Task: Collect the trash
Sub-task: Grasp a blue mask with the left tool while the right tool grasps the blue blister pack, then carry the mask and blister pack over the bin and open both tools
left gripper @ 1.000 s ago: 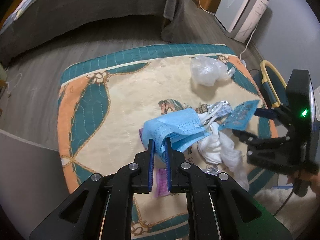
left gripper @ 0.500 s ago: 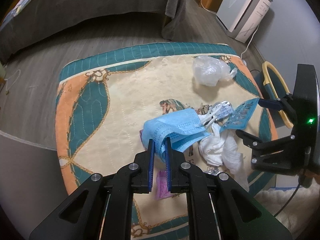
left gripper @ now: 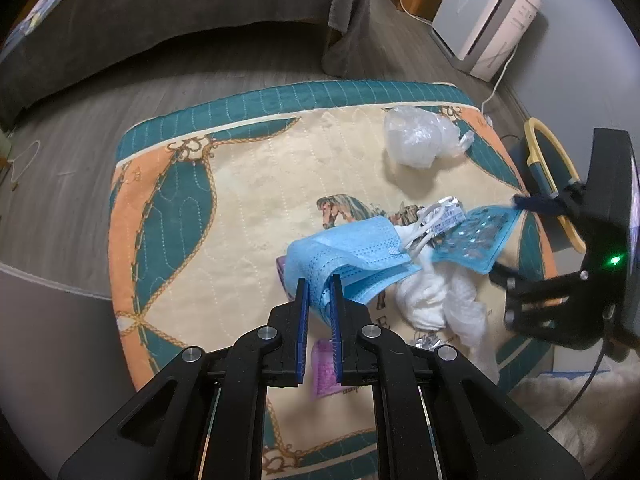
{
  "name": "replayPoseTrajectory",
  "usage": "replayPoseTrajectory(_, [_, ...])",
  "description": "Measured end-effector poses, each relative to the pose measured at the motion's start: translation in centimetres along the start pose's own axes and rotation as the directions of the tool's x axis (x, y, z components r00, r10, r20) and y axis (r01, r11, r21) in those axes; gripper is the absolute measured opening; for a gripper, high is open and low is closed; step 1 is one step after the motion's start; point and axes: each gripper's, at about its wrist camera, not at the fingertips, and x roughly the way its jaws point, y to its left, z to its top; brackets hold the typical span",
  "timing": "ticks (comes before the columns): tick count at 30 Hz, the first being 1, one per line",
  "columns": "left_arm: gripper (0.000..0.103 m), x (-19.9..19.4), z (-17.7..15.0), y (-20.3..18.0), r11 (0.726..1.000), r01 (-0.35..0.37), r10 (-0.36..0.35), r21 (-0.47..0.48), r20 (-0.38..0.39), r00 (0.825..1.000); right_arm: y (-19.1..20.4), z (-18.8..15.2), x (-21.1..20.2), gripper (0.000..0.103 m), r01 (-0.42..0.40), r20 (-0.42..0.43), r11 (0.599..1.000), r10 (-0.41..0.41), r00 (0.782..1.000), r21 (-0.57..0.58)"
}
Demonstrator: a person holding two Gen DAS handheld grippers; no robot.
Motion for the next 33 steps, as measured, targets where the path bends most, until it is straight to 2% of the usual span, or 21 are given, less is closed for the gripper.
replayPoseTrajectory(1, [0.011, 0.0, 0.0, 0.0, 1.000, -0.001, 0.001, 0.001, 0.000, 1.000, -0.1, 0.0, 0.1, 0.036, -0.015, -0.006, 1.000, 0.015, 1.000, 0.005])
replayPoseTrajectory(2, [0.011, 0.0, 0.0, 0.0, 1.000, 0.000, 0.000, 0.000, 0.000, 1.000, -0.3, -0.1, 0.0, 0.034, -0.024, -0.003, 1.000, 0.024, 1.000, 0.014])
replayPoseTrajectory(4, [0.011, -0.1, 0.1, -0.1, 1.000, 0.001, -0.001, -0.001, 0.003, 1.000, -0.6, 0.1, -0.3, 0.016, -0.047, 0.008, 0.999, 0.047, 0.999, 0.027])
replayPoseTrajectory(5, [0.011, -0.1, 0.1, -0.1, 1.000, 0.001, -0.001, 0.001, 0.004, 1.000, -0.8, 0.2, -0.5, 0.012, -0.064, 0.015, 0.997, 0.064, 0.998, 0.041])
replayPoseTrajectory(6, [0.011, -0.1, 0.1, -0.2, 1.000, 0.001, -0.001, 0.003, 0.005, 1.000, -0.9, 0.3, -0.8, 0.004, -0.079, 0.020, 0.996, 0.078, 0.997, 0.052])
replayPoseTrajectory(10, [0.011, -0.3, 0.1, -0.5, 1.000, 0.002, -0.002, 0.013, 0.011, 1.000, -1.3, 0.5, -1.8, 0.003, -0.150, 0.032, 0.985, 0.148, 0.988, 0.081])
replayPoseTrajectory(17, [0.011, -1.2, 0.7, -0.2, 1.000, 0.015, -0.014, -0.016, 0.037, 0.999, -2.9, 0.9, -5.4, 0.003, -0.222, 0.058, 0.967, 0.216, 0.975, 0.126])
replayPoseTrajectory(21, [0.011, -1.7, 1.1, -0.2, 0.999, 0.024, -0.023, -0.021, 0.057, 0.998, -5.1, 0.6, -6.9, 0.002, -0.263, 0.109, 0.937, 0.244, 0.964, 0.229])
replayPoseTrajectory(26, [0.011, -3.2, 2.1, -1.2, 1.000, 0.013, -0.013, -0.003, 0.127, 0.992, -5.6, 0.3, -9.3, 0.002, -0.249, 0.185, 0.929, 0.203, 0.962, 0.275])
replayPoseTrajectory(28, [0.011, -4.0, 2.5, -2.0, 1.000, 0.000, -0.002, 0.017, 0.162, 0.987, -6.7, 0.0, -10.7, 0.002, -0.252, 0.227, 0.915, 0.185, 0.956, 0.314])
replayPoseTrajectory(32, [0.011, -5.2, 3.5, -3.6, 1.000, 0.018, -0.021, 0.016, 0.214, 0.977, -9.0, -1.2, -13.2, 0.002, -0.216, 0.282, 0.902, 0.112, 0.953, 0.373])
replayPoseTrajectory(33, [0.011, -5.5, 3.7, -4.1, 1.000, 0.022, -0.025, 0.018, 0.224, 0.974, -10.0, -1.9, -13.7, 0.002, -0.218, 0.294, 0.888, 0.099, 0.951, 0.404])
